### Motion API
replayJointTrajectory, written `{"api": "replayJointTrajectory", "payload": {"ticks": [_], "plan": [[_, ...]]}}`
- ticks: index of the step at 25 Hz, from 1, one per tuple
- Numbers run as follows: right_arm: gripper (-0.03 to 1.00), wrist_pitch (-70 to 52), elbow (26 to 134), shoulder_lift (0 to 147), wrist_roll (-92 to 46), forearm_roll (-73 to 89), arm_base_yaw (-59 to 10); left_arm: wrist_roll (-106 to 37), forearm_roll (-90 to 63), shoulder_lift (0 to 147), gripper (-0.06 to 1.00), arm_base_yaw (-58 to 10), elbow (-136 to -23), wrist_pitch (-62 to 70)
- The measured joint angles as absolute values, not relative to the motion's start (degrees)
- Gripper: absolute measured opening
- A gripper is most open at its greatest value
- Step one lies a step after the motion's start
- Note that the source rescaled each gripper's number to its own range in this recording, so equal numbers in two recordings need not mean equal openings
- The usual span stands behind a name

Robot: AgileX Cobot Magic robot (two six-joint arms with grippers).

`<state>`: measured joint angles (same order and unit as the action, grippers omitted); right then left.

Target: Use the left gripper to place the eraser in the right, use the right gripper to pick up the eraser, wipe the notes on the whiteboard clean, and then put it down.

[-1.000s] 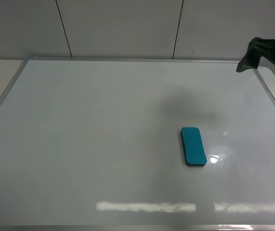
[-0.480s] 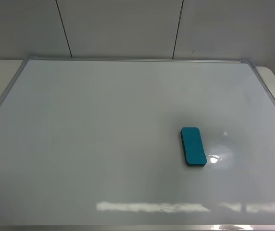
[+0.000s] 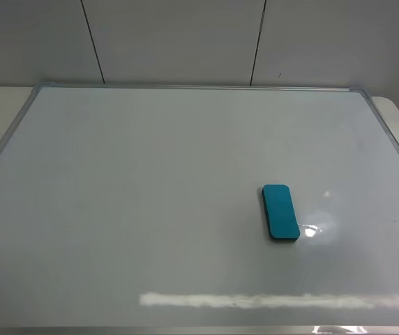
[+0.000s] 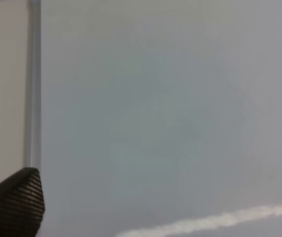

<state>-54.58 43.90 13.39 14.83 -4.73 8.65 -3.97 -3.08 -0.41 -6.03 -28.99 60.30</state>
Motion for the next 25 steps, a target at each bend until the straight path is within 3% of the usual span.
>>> {"api": "replayJointTrajectory", "payload": {"ticks": [12, 20, 25], "plan": [[1.0, -65.4, 41.2, -0.2, 3.6, 0.8, 8.6, -4.0, -3.1, -0.4, 1.0, -6.0, -29.0, 60.3], [1.0, -63.7, 30.3, -0.2, 0.7, 2.1, 8.6, -4.0, -3.1, -0.4, 1.0, -6.0, -29.0, 60.3], [1.0, -61.6, 28.8, -0.2, 0.7, 2.6, 8.6, -4.0, -3.1, -0.4, 1.0, -6.0, -29.0, 60.3]]}}
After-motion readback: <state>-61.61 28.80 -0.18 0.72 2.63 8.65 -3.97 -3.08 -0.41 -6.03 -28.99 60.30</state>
